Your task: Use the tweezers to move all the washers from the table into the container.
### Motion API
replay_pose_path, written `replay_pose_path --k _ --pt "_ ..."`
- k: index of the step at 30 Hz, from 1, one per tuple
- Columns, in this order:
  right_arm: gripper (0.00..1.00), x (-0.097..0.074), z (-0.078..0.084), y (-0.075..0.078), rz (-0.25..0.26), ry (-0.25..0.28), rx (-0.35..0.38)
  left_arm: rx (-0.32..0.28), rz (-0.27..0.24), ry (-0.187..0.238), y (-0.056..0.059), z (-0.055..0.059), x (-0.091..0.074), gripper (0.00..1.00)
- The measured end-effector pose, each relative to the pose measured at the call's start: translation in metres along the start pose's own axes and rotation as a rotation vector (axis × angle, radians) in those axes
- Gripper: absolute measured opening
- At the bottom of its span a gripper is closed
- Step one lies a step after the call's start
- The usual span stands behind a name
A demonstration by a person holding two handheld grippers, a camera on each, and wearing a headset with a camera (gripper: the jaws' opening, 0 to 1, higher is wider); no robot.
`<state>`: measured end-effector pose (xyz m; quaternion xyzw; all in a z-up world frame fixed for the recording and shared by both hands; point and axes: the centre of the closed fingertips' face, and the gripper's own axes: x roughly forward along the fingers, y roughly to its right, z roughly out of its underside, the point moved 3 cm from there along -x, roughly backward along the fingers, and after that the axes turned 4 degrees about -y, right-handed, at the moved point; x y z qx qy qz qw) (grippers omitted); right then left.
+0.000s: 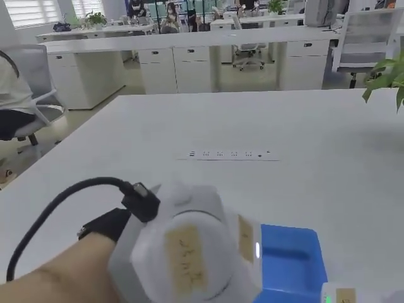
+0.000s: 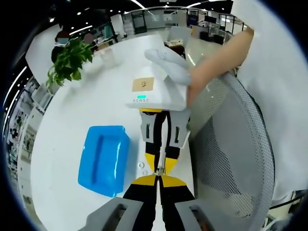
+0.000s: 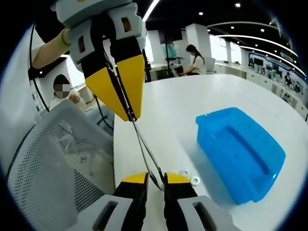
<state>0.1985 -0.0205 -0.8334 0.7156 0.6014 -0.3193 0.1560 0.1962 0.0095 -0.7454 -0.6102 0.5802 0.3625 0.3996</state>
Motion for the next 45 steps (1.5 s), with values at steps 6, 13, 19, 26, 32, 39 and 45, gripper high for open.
replay_pose_path --k 6,13,19,26,32,39,45 --pt "0.09 -0.004 -0.011 0.0 -0.013 0.01 0.006 -0.03 0.047 0.001 -0.007 -0.002 0.003 0.0" --pt "0.05 -0.016 -0.042 -0.005 -0.026 0.071 -0.024 -0.061 0.083 -0.002 -0.006 -0.001 0.006 0.0" --pt "0.02 -0.014 -0.038 -0.005 -0.043 0.067 -0.013 -0.121 0.049 0.073 -0.006 0.001 0.012 0.0" --pt "0.02 -0.013 -0.038 -0.007 -0.011 0.075 -0.033 -0.306 -0.058 0.236 -0.006 0.005 0.0 0.15" --pt "0.0 -0.015 -0.038 -0.004 0.026 0.076 -0.023 -0.508 -0.242 0.415 -0.002 0.021 -0.016 0.3" --pt "0.0 -0.015 -0.038 0.0 0.048 0.086 0.011 -0.729 -0.412 0.586 0.008 0.04 -0.024 0.43" --pt "0.0 -0.021 -0.035 0.008 0.041 0.113 0.111 -0.816 -0.496 0.606 0.015 0.053 -0.015 0.56"
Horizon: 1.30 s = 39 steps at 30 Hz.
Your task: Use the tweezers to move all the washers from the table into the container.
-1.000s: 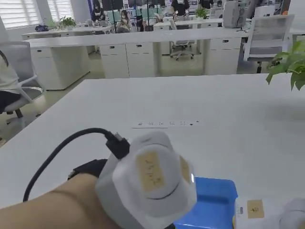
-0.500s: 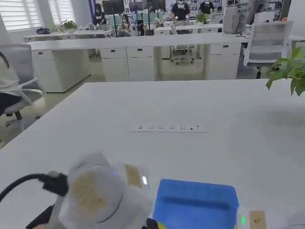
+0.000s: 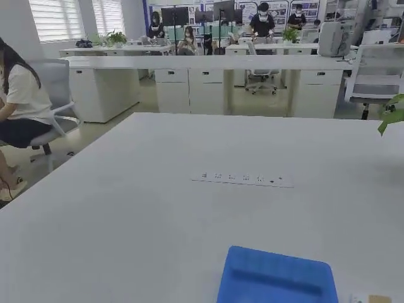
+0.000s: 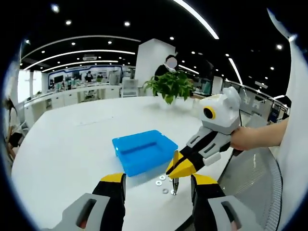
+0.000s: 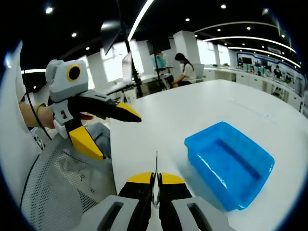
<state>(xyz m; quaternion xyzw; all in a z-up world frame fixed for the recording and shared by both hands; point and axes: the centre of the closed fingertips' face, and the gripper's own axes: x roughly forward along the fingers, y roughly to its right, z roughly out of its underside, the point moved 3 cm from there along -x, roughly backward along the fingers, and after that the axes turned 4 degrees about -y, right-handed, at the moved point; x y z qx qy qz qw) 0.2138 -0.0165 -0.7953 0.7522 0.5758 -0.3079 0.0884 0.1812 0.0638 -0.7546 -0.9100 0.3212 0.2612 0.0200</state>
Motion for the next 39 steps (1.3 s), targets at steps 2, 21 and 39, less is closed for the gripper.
replay_pose_path --k 2,21,39 --pt "0.0 -0.002 0.001 0.0 0.001 0.004 0.011 -0.017 -0.028 0.022 -0.002 0.002 0.001 0.6" --pt "0.0 -0.052 -0.027 0.037 -0.005 0.227 0.347 0.028 -0.119 0.111 -0.009 -0.006 0.0 0.77" --pt "0.0 -0.071 -0.053 0.068 0.06 0.317 0.371 -0.032 -0.134 0.139 -0.017 -0.006 -0.006 0.76"
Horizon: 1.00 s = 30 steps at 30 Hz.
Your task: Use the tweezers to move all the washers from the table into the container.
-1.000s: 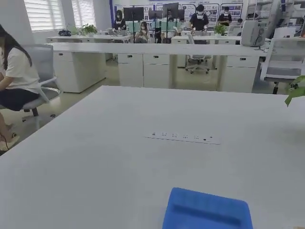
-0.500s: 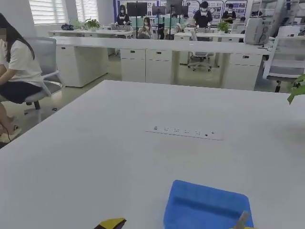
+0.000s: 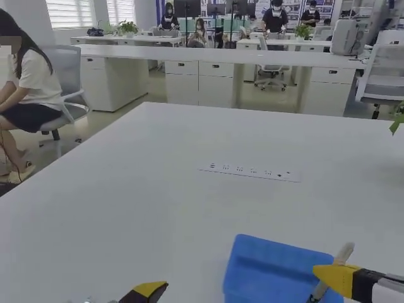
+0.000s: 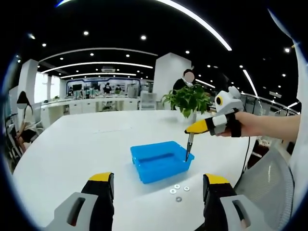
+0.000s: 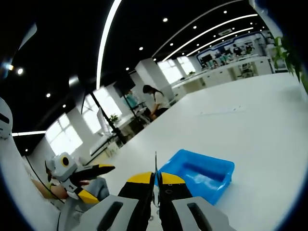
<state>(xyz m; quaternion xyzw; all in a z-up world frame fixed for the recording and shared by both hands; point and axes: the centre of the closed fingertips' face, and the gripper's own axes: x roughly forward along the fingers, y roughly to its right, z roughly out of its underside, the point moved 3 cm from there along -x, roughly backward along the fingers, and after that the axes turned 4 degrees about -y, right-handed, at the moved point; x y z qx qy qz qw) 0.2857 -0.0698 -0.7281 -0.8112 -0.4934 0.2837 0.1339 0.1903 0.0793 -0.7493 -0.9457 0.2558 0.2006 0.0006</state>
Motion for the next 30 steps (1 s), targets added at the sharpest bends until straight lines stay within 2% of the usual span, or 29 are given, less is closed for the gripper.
replay_pose_path --k 5,11,15,21,30 --pt "0.0 0.002 -0.011 0.011 0.027 0.02 -0.016 0.003 0.004 -0.002 0.001 0.0 0.0 0.76" --pt "0.0 0.004 -0.014 0.031 0.084 0.014 -0.03 0.007 0.002 -0.01 0.0 0.001 0.0 0.74" --pt "0.0 0.008 -0.011 0.044 0.126 -0.01 -0.05 -0.003 0.0 -0.006 -0.002 0.001 0.0 0.74" --pt "0.0 0.015 -0.002 0.061 0.183 -0.066 -0.123 -0.003 0.002 -0.007 -0.002 0.001 0.0 0.73" --pt "0.0 0.028 0.005 0.075 0.219 -0.118 -0.232 0.002 0.006 -0.02 -0.001 0.003 0.001 0.73"
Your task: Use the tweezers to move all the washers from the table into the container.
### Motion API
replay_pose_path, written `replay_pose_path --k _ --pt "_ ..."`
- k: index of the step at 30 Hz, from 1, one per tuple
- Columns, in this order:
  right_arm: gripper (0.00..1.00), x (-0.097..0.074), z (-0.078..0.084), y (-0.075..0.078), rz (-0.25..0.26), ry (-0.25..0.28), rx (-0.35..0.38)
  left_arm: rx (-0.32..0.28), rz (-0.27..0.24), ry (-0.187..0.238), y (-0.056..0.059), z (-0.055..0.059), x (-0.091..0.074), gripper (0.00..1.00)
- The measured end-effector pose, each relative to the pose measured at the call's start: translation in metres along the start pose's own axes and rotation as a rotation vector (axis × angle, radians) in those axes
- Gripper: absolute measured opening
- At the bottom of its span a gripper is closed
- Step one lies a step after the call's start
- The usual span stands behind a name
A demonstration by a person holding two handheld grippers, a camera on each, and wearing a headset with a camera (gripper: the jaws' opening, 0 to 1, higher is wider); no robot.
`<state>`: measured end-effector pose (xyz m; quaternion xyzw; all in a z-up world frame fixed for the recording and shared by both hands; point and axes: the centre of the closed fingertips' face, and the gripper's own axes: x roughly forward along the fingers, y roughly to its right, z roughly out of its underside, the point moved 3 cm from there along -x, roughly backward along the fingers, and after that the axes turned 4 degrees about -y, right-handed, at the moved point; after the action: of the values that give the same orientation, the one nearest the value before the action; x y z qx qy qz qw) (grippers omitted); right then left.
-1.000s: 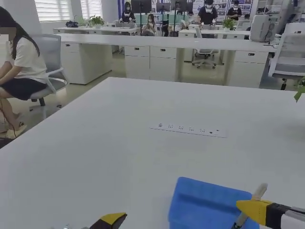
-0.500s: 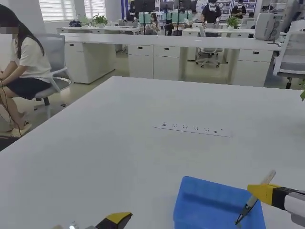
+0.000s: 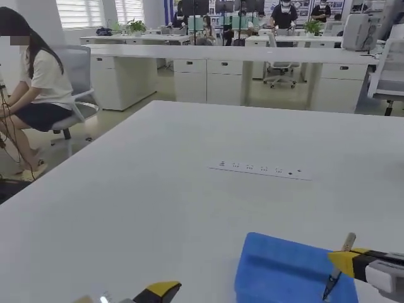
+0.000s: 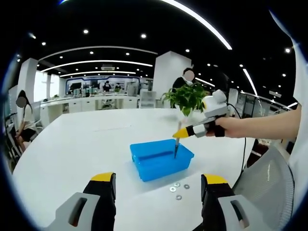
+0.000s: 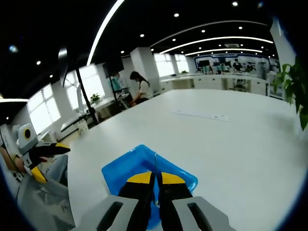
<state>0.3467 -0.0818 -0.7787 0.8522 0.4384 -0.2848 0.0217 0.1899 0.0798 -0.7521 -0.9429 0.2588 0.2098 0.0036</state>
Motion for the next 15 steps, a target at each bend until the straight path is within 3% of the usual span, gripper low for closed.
replay_pose_path --k 6,15 --pt "0.0 0.0054 0.0056 0.0025 0.004 -0.021 -0.034 0.001 0.002 -0.006 0.0006 0.0009 0.0003 0.72" --pt "0.01 0.0044 0.0049 0.0019 0.002 -0.006 -0.054 0.007 0.008 -0.013 0.0013 0.0015 0.0011 0.72"
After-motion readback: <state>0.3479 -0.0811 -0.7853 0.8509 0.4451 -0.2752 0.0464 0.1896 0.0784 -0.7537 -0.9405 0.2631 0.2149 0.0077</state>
